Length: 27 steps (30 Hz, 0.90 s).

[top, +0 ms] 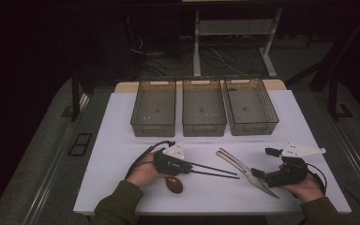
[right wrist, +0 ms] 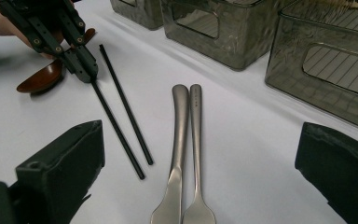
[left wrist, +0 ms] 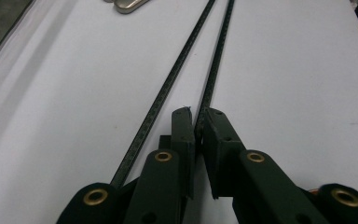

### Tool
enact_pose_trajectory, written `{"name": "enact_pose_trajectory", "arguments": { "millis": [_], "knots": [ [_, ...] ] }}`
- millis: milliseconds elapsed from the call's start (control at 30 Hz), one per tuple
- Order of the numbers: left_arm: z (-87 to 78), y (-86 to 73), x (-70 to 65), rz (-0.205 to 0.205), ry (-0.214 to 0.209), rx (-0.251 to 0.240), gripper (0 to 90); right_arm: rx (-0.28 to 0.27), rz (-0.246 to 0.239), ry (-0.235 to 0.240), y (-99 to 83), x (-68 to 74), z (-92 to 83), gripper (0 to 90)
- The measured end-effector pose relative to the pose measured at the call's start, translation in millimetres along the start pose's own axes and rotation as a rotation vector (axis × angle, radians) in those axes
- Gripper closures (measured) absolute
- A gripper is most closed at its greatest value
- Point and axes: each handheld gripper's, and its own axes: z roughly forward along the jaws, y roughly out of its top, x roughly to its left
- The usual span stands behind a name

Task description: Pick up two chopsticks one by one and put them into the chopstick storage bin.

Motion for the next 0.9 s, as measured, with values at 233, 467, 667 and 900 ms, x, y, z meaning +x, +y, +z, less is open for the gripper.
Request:
{"name": "enact_pose_trajectory", "arguments": {
  "millis": [233, 467, 667, 900],
  "knots": [
    [0.1, -1.6, 1.5, 0.032, -0.019, -0.017, 83.9, 0.004, 0.000, 0.001, -0.1, 0.1, 0.2, 0.9],
    [0.0, -1.2, 0.9, 0.064, -0.019, -0.014, 84.8, 0.004, 0.000, 0.002, 0.0, 0.1, 0.2, 0.9],
    [-1.1, 0.4, 1.0, 0.081, -0.012, -0.004, 84.9, 0.003, 0.000, 0.000, 0.0, -0.1, 0.1, 0.9],
    [-5.8, 3.9, -0.6, 0.075, -0.008, -0.028, 84.9, 0.002, 0.000, -0.002, 0.0, -0.3, 0.1, 0.9]
  ]
}}
